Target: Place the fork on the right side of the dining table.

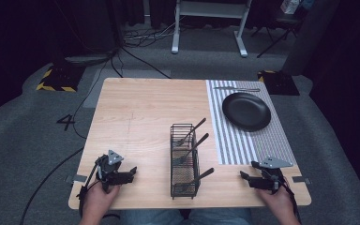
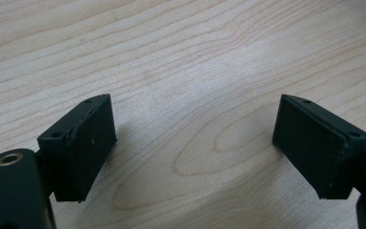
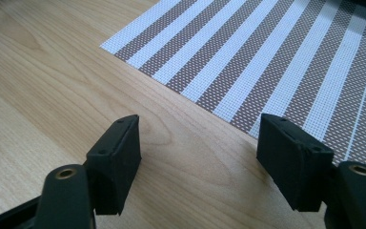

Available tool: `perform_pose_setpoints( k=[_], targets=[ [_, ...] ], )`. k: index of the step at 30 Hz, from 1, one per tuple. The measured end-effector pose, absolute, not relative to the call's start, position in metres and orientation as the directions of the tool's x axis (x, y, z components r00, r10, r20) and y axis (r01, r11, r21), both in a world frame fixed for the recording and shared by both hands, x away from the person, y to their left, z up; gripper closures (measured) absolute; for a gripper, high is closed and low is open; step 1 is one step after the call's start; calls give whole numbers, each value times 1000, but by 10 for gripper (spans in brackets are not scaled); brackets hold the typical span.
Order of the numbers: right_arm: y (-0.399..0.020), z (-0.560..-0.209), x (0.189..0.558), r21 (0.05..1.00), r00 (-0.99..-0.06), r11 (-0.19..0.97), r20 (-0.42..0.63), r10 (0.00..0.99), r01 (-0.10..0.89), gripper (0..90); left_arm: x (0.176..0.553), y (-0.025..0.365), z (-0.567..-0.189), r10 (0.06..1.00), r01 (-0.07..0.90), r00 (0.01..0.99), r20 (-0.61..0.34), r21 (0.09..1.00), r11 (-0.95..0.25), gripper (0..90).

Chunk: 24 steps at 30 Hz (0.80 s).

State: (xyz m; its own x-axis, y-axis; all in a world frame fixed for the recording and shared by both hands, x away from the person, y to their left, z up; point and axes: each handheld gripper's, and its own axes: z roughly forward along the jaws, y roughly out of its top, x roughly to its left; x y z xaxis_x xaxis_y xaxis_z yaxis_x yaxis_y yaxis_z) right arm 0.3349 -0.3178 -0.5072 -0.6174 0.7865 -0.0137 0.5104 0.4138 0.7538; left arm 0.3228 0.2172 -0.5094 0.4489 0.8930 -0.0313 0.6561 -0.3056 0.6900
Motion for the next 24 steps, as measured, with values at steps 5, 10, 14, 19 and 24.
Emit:
perform_pose_setpoints(
  k=[5, 10, 14, 19, 24],
  targets=[
    [-318, -507, 335, 754, -618, 415, -14, 786, 510, 314, 323, 217, -509, 893, 656, 449, -31, 690, -306, 146],
    [-318, -507, 334, 754, -619, 414, -13, 785, 510, 314, 324, 217, -509, 894, 654, 448, -30, 692, -304, 146],
    [-318, -507, 334, 753, -619, 414, -13, 786, 510, 314, 325, 217, -510, 895, 655, 445, -32, 693, -301, 146],
    [-318, -507, 334, 754, -618, 414, -12, 786, 511, 315, 325, 217, -509, 894, 655, 446, -32, 693, -302, 146],
    [-319, -506, 334, 753, -625, 417, -9, 780, 509, 349, 325, 217, -510, 894, 656, 446, -34, 693, -301, 147]
  ],
)
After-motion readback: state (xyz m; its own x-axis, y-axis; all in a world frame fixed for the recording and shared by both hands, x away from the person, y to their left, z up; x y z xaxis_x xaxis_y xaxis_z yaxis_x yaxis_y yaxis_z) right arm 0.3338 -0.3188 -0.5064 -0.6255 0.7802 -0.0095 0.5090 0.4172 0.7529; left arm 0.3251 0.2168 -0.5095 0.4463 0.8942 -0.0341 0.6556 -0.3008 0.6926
